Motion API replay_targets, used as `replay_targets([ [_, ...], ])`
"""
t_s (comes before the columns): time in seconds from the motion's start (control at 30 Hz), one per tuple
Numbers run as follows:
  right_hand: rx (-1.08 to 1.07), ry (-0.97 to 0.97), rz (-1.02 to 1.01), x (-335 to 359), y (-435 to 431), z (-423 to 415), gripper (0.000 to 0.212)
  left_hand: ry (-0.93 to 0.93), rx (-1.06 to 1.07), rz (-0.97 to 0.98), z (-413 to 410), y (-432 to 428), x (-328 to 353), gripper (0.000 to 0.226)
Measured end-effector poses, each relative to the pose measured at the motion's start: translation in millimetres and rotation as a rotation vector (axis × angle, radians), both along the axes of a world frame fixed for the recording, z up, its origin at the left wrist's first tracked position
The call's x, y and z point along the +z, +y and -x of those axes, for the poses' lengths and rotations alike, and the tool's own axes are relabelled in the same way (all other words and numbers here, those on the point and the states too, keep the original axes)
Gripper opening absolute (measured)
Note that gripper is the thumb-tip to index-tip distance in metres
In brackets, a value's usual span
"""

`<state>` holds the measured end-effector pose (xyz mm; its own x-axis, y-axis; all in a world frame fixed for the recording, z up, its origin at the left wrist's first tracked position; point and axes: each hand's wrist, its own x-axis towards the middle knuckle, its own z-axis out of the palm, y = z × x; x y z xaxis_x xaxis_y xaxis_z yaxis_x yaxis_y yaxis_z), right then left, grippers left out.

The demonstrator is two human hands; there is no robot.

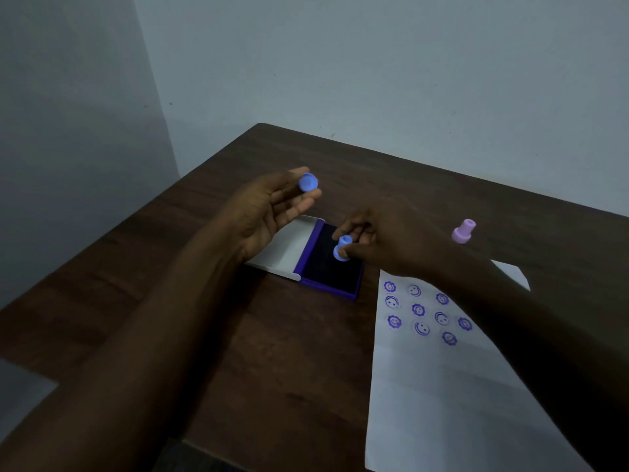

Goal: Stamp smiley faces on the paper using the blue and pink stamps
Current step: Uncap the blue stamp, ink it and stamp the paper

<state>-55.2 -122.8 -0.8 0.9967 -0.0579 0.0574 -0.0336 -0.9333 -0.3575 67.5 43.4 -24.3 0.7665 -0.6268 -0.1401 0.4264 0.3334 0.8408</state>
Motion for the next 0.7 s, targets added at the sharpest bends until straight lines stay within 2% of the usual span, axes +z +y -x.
replay_targets([
  [0.17, 0.039, 0.013, 0.139, 0, 3, -7, 0.026, 0.013, -0.002, 0.009, 3, -1, 1, 0.016],
  [0.7, 0.061, 0.078, 0.161, 2, 3, -14, 0.025, 0.018, -0.022, -0.025, 5, -7, -1, 0.017],
])
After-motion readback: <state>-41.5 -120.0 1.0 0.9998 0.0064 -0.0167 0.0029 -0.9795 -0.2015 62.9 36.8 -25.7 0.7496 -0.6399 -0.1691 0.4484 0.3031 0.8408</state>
